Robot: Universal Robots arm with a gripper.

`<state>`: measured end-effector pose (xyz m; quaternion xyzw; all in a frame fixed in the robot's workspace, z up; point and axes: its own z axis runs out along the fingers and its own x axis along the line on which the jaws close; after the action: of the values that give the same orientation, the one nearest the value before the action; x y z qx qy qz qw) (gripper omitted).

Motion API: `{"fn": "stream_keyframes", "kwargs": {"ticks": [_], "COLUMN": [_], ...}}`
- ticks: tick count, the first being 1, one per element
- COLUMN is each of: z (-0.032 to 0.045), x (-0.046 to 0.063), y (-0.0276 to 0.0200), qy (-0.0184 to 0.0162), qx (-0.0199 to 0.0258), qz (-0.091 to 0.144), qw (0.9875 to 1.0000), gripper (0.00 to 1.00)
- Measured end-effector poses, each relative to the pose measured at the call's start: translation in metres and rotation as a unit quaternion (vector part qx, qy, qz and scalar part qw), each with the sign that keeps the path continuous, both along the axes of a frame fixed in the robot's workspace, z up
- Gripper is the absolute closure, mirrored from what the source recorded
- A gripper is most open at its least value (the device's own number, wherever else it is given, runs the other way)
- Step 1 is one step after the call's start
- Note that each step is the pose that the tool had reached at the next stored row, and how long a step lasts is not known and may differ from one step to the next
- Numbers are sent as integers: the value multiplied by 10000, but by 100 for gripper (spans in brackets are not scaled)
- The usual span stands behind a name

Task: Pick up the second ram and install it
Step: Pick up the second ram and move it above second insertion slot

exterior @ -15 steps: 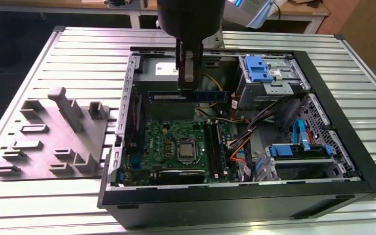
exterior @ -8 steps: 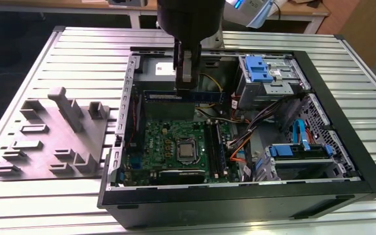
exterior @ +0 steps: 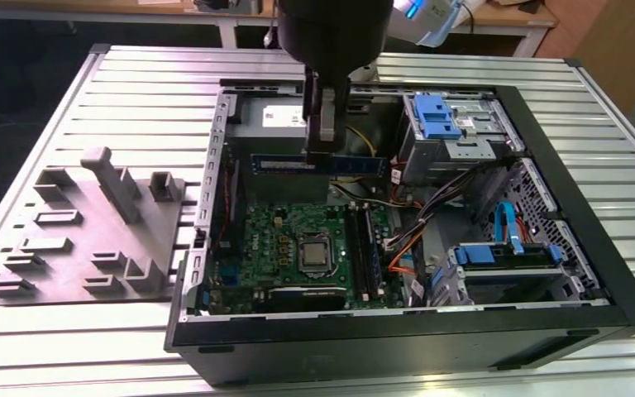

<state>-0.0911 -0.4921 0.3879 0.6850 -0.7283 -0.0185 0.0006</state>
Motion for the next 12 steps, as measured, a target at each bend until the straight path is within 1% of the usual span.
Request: {"fn": "stream_keyframes", "kwargs": {"ticks": [12], "z": [-216], "x": [6], "y": [0], "qy": [0], "qx": [0], "qz": [-3], "qw": [10000], "gripper": [89]}}
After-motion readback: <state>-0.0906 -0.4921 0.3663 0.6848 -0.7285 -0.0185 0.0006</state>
